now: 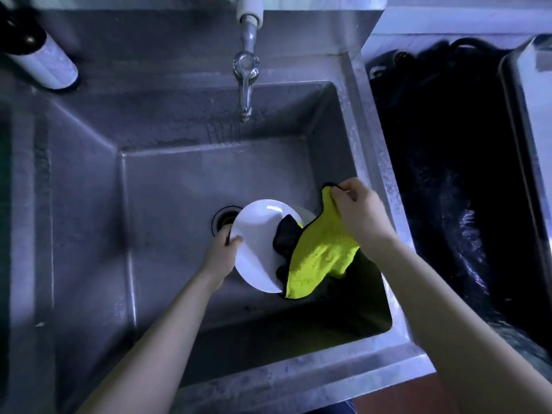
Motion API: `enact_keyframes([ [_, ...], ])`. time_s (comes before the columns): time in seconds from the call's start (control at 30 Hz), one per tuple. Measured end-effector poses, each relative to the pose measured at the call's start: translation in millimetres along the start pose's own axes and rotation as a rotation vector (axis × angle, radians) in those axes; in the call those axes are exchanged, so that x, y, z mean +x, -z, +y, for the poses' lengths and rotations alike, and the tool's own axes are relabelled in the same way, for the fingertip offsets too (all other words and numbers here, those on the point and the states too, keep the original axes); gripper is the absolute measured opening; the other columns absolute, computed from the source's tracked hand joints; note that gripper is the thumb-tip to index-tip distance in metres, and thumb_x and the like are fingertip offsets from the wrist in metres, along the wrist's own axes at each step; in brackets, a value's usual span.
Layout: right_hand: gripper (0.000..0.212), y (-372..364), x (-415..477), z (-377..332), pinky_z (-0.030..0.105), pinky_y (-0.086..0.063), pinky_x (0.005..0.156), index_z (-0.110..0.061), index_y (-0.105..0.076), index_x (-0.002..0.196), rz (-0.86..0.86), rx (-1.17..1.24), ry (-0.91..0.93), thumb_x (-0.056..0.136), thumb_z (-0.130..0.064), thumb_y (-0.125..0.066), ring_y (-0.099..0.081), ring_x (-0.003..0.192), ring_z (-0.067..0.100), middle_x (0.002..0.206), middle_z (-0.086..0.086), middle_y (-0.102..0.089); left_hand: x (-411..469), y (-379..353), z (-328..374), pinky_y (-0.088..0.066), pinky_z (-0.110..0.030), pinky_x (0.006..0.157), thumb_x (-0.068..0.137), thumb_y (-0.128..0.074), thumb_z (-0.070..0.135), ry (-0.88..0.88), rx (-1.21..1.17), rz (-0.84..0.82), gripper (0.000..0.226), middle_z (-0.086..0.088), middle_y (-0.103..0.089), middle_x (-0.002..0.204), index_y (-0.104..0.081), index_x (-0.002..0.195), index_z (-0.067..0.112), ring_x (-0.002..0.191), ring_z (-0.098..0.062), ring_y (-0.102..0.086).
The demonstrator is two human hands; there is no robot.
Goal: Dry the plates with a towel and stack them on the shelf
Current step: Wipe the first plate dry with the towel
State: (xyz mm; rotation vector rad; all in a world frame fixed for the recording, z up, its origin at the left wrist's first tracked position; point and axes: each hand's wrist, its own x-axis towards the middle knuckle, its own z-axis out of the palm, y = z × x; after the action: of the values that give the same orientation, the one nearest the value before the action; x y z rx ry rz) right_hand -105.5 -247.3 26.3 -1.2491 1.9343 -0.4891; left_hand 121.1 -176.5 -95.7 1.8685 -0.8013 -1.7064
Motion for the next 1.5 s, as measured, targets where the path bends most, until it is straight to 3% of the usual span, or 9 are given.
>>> enact_keyframes([
  [0.27, 0.014, 61, -20, -81, 0.017, -0.035, 0.054, -0.016, -0.056, 0.086, 0.25, 0.201, 0.256, 0.096, -0.026, -0.054, -0.045, 0.06, 0.004, 0.064, -0.011, -0.051, -59, 17, 50, -0.047, -0.038, 0.074, 0.104, -0.043, 0.028, -0.159, -0.222, 0.271, 0.022, 0.007, -0.067, 0.095, -0.061, 0.092, 0.027, 0.091, -0.019, -0.061],
  [0.4, 0.021, 68, -60, -118, 0.012, -0.031, 0.052, -0.025, -0.05, 0.078, 0.125, 0.388, 0.516, 0.098, -0.023, -0.054, -0.042, 0.051, -0.003, 0.054, -0.023, -0.05, -97, 14, 83, -0.048, -0.034, 0.068, 0.102, -0.043, 0.03, -0.203, -0.342, 0.377, 0.032, 0.023, -0.07, 0.082, -0.066, 0.082, 0.04, 0.085, -0.012, -0.063],
  [0.6, 0.015, 48, -102, -116, 0.026, -0.048, 0.084, -0.026, -0.067, 0.102, -0.465, -0.045, 0.913, 0.098, -0.023, -0.052, -0.062, 0.089, 0.005, 0.094, -0.019, -0.068, -142, 0, 128, -0.048, -0.031, 0.065, 0.104, -0.051, 0.024, -0.338, -0.579, 0.44, 0.021, -0.002, -0.071, 0.096, -0.065, 0.114, 0.012, 0.082, -0.02, -0.065],
  [0.7, 0.024, 49, -91, -96, 0.04, -0.042, 0.097, -0.023, -0.071, 0.114, -0.361, -0.515, 1.164, 0.098, -0.021, -0.054, -0.059, 0.113, 0.016, 0.116, -0.008, -0.07, -158, 2, 143, -0.051, -0.019, 0.05, 0.097, -0.062, 0.02, -0.347, -0.651, 0.471, 0.012, 0.005, -0.078, 0.083, -0.072, 0.102, 0.018, 0.065, -0.007, -0.071],
  [0.93, 0.04, 58, -106, -83, 0.031, -0.045, 0.092, -0.026, -0.054, 0.139, -0.186, -0.542, 1.492, 0.099, -0.032, -0.051, -0.053, 0.117, 0.021, 0.149, -0.013, -0.045, -189, 5, 166, -0.044, -0.014, 0.037, 0.104, -0.049, 0.023, -0.326, -0.889, 0.449, 0.026, -0.002, -0.07, 0.062, -0.066, 0.088, 0.012, 0.043, -0.006, -0.065],
  [1.03, 0.045, 58, -107, -115, 0.035, -0.033, 0.108, -0.027, -0.049, 0.143, -0.122, -0.588, 1.481, 0.101, -0.039, -0.037, -0.05, 0.125, 0.023, 0.151, -0.014, -0.041, -194, -5, 175, -0.05, -0.02, 0.043, 0.104, -0.05, 0.031, -0.344, -0.81, 0.398, 0.029, -0.004, -0.077, 0.075, -0.072, 0.099, 0.013, 0.059, -0.015, -0.073],
  [1.2, 0.053, 66, -73, -149, 0.034, -0.006, 0.122, -0.031, -0.022, 0.154, -0.091, -0.668, 1.286, 0.104, -0.048, -0.028, -0.003, 0.151, 0.011, 0.16, -0.017, -0.013, -205, -4, 183, -0.052, -0.029, 0.071, 0.102, -0.053, 0.039, -0.444, -0.777, 0.459, 0.023, 0.019, -0.076, 0.095, -0.074, 0.093, 0.04, 0.094, -0.005, -0.067],
  [1.37, 0.052, 88, -68, -133, 0.034, -0.013, 0.121, -0.026, -0.02, 0.154, -0.146, -0.69, 1.287, 0.105, -0.042, -0.029, -0.007, 0.151, 0.012, 0.161, -0.012, -0.011, -208, 8, 191, -0.053, -0.026, 0.066, 0.102, -0.053, 0.034, -0.496, -0.84, 0.527, 0.035, 0.019, -0.076, 0.079, -0.077, 0.077, 0.041, 0.069, 0.0, -0.07],
  [1.5, 0.053, 75, -101, -117, 0.031, -0.005, 0.122, -0.036, -0.014, 0.154, -0.324, -0.699, 1.431, 0.102, -0.046, -0.015, 0.003, 0.15, 0.007, 0.16, -0.022, -0.004, -208, -1, 201, -0.06, -0.028, 0.064, 0.103, -0.051, 0.034, -0.456, -0.866, 0.533, 0.028, -0.001, -0.079, 0.088, -0.073, 0.098, 0.019, 0.078, -0.014, -0.075],
])
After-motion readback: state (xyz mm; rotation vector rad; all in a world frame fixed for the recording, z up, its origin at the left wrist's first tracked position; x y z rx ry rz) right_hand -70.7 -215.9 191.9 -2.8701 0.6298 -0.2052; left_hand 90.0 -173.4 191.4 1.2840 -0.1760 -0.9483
